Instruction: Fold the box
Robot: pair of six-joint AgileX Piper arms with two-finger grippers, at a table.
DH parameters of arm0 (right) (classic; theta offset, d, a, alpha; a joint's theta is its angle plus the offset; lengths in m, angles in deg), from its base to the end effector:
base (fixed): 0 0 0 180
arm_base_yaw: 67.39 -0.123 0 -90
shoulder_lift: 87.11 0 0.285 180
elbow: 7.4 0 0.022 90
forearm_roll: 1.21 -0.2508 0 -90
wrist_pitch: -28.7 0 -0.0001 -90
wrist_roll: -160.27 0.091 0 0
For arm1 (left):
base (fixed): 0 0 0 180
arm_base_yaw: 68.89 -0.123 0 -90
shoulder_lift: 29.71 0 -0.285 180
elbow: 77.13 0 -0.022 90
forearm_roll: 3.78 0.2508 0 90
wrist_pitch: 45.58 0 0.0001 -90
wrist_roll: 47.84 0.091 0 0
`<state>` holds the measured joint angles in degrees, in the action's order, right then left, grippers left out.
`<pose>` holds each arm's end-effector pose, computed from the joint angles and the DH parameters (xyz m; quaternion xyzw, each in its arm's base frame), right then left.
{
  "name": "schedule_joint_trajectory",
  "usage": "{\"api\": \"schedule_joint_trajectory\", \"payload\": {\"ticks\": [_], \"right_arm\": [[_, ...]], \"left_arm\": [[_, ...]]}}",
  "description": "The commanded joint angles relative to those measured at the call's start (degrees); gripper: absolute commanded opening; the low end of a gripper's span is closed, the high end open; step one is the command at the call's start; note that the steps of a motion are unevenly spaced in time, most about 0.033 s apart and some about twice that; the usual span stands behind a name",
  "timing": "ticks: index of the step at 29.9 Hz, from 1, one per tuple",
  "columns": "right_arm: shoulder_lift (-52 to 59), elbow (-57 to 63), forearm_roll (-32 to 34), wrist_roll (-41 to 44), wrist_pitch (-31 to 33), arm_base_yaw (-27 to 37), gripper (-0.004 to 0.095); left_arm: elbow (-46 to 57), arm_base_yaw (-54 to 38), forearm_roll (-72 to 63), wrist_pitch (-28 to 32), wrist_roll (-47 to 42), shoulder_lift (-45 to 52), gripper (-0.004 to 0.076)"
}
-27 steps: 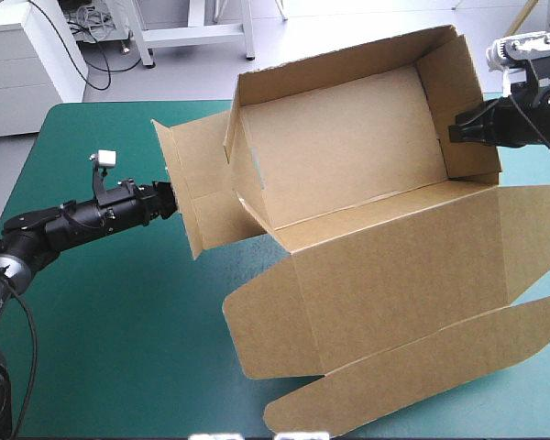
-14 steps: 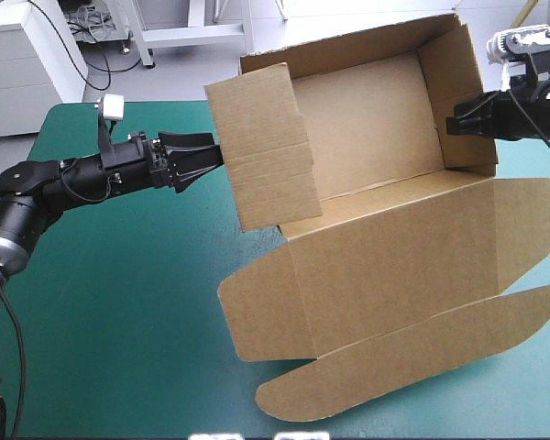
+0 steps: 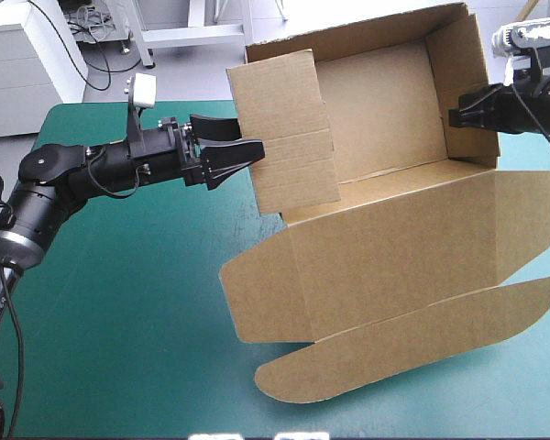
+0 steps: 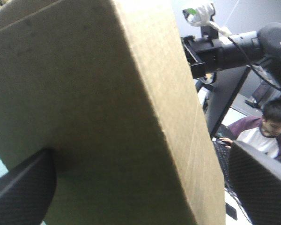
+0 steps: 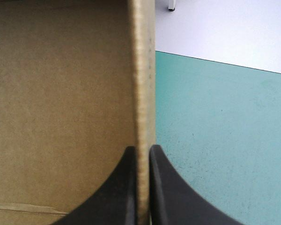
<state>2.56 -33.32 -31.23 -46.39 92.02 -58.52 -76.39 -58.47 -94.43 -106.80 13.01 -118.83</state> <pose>0.2884 -0.0038 0.4902 -0.1316 0.8571 0.1168 0.4842 0.2709 -0.1310 0.4316 0.2537 0.6558 -0.5486 0.4524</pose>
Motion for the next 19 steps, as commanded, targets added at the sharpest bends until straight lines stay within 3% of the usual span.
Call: {"api": "schedule_joint_trajectory", "payload": {"ticks": [1, 8, 11, 19], "right_arm": [[2.2, -1.5, -3.0, 0.7, -5.1, -0.1, -0.0003], [2.2, -1.5, -0.6, 2.7, -11.2, -2.7, 0.0004], [2.2, -1.5, 3.7, 5.4, -14.2, -5.6, 0.0004], [2.2, -1.5, 11.5, 12.2, -21.1, -12.4, 0.0003]], "left_arm": [[-3.9, 3.2, 1.3, 6.9, -4.0, 2.1, 0.0727], [-12.5, 11.8, 27.5, 24.5, -22.8, 2.1, 0.0727], [-15.9, 15.7, 39.5, 28.7, -31.7, 1.9, 0.0726], [-23.0, 23.8, 76.0, 28.8, -62.6, -2.0, 0.0636]]}}
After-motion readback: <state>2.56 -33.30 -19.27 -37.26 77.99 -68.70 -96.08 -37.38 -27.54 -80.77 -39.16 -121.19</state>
